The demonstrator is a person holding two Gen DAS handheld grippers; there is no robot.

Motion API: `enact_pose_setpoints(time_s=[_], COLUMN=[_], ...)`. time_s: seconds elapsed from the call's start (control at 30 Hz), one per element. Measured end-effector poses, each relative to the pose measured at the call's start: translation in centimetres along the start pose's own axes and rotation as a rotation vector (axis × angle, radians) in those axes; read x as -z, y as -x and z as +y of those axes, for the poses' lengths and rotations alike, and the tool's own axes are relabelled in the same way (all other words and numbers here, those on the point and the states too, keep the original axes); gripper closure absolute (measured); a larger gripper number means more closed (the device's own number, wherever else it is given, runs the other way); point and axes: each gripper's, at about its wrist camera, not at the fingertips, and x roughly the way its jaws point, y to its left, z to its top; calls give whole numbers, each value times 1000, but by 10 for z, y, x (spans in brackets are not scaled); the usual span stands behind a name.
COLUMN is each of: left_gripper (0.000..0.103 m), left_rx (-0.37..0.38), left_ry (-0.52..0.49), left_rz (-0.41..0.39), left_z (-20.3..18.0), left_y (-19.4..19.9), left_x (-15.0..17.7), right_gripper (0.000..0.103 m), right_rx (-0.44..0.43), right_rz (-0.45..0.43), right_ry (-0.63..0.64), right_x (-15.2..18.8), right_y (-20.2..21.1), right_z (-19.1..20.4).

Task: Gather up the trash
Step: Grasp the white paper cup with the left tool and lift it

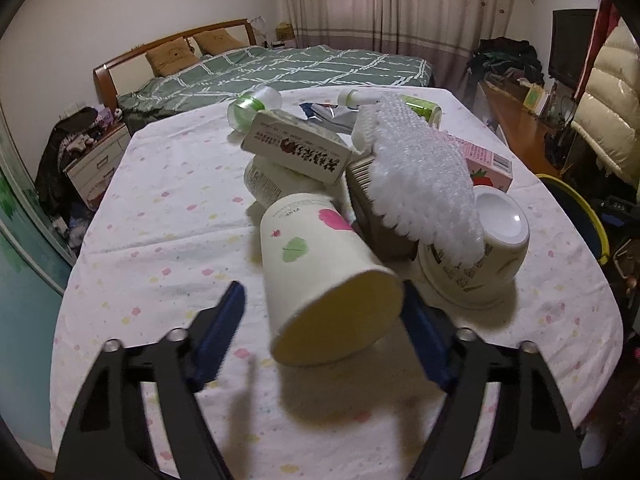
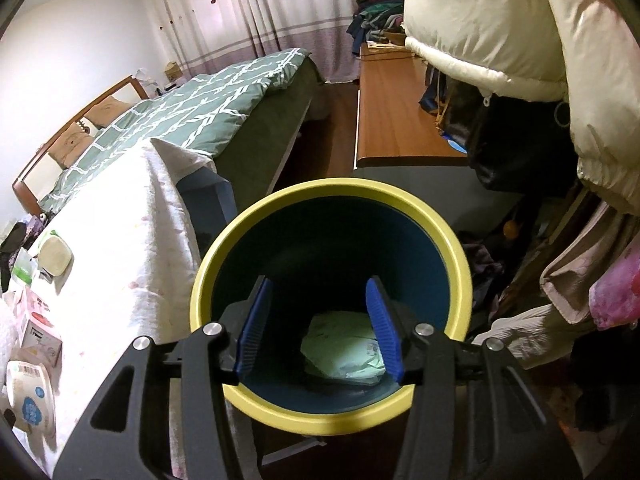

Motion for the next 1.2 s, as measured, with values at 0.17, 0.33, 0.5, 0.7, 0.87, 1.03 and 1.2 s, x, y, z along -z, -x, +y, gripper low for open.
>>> enact_pose_setpoints(time_s=[0.17, 0.33, 0.5, 0.7, 0.87, 1.03, 1.2], left_gripper=[42, 43, 44, 44, 44, 44, 37], left_rx=[6, 19, 38, 43, 56, 60, 43], left_ry=[-16, -40, -46, -70, -86, -90, -92], left_rz=[9, -24, -52, -76, -62, -42, -33], left_z=[9, 16, 21, 19, 14, 8, 4], left_y=[2, 26, 52, 77, 80, 74, 63], left_x=[4, 5, 5, 1, 4, 9, 13], right_gripper=[55, 55, 55, 55, 55, 55, 55], right_rx=[-11, -22, -44, -55, -60, -66, -74], right_rz=[-8, -24, -37, -52, -59, -63, -59], right_ry=[11, 16, 24, 29, 25, 28, 35], right_x=[0, -1, -1, -1, -1, 0, 2], right_y=[8, 17, 27, 36, 42, 44, 44], right_z=[5, 8, 13, 15, 12, 12, 15])
